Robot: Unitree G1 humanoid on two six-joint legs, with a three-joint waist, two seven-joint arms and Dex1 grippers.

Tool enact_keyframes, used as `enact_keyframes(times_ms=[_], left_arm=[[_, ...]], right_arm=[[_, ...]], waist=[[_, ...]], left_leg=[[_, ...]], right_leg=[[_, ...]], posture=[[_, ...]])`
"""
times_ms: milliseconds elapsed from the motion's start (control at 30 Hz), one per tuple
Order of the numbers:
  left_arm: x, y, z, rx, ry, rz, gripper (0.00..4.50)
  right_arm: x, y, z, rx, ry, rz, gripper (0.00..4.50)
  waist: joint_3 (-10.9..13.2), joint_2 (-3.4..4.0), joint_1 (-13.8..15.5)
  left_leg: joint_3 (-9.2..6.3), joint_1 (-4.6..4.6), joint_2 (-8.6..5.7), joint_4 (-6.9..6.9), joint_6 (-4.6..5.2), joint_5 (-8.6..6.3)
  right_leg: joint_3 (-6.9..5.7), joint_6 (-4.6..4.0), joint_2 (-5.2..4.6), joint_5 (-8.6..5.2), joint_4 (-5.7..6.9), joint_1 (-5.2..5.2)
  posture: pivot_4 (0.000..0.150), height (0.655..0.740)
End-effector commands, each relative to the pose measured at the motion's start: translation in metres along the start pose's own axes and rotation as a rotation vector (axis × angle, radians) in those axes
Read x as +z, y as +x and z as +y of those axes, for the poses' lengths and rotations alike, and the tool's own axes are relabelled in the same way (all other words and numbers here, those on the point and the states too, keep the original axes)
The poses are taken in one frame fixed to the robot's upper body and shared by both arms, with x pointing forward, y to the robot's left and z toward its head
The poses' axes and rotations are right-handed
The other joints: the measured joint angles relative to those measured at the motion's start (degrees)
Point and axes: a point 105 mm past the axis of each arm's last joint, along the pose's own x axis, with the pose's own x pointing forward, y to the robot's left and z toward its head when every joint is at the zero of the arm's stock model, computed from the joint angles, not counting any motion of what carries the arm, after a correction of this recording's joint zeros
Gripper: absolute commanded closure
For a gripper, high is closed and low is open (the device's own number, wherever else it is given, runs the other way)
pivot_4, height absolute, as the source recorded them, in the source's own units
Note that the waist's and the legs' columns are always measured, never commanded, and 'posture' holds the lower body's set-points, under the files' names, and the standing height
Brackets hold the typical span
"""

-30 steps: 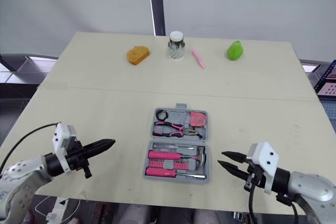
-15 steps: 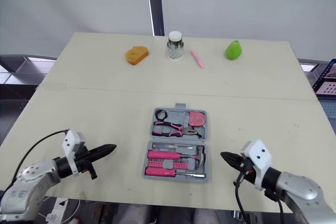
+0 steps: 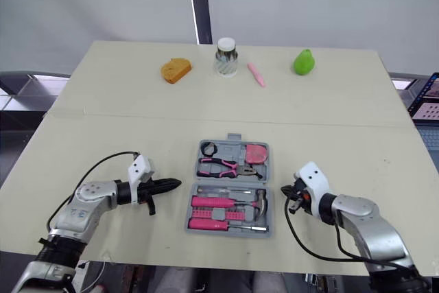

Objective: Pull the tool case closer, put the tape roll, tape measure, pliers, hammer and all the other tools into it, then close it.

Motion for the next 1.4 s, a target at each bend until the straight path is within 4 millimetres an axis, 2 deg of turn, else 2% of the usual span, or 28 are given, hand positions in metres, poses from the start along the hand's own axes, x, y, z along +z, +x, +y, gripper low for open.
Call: enact_keyframes(times_ms=[33, 433, 967, 1167, 1400], left_arm=[[0.002, 0.005, -0.004, -0.033, 0.037, 0.005, 4.50], [0.012, 0.029, -0.005, -0.023, 0.059, -0.014, 4.50], [0.011, 0.046, -0.005, -0.008, 0.064, -0.015, 4.50], [0.013, 0.054, -0.011, -0.023, 0.063, -0.023, 4.50], [0.007, 0.049, -0.026, -0.058, 0.046, -0.014, 4.50]], right_arm=[[0.006, 0.007, -0.001, -0.008, -0.017, -0.020, 4.48], [0.015, 0.021, 0.007, 0.034, -0.037, -0.040, 4.48], [0.019, 0.026, 0.023, 0.100, -0.056, -0.037, 4.48], [0.020, 0.027, 0.026, 0.116, -0.058, -0.037, 4.48], [0.020, 0.027, 0.033, 0.137, -0.062, -0.037, 4.48]], waist=[[0.01, -0.01, 0.00], [0.01, -0.02, 0.02], [0.01, -0.02, 0.09], [-0.01, -0.04, 0.19], [-0.01, -0.04, 0.10]], left_leg=[[0.03, 0.00, 0.00, 0.04, 0.00, 0.02], [0.02, -0.04, 0.00, 0.05, -0.02, 0.14], [0.17, -0.16, -0.01, 0.17, -0.02, 0.17], [0.16, -0.16, -0.02, 0.19, -0.02, 0.17], [0.16, -0.16, -0.02, 0.19, -0.02, 0.17]], right_leg=[[0.00, 0.00, -0.01, 0.00, 0.02, 0.00], [-0.02, 0.02, -0.03, 0.01, 0.13, -0.07], [0.04, 0.02, -0.04, 0.01, 0.41, -0.38], [0.03, 0.02, -0.04, 0.01, 0.43, -0.37], [0.04, 0.02, -0.05, 0.01, 0.44, -0.39]], posture=[[0.150, 0.7159], [0.150, 0.7159], [0.150, 0.7159], [0.150, 0.7159], [0.150, 0.7159]])
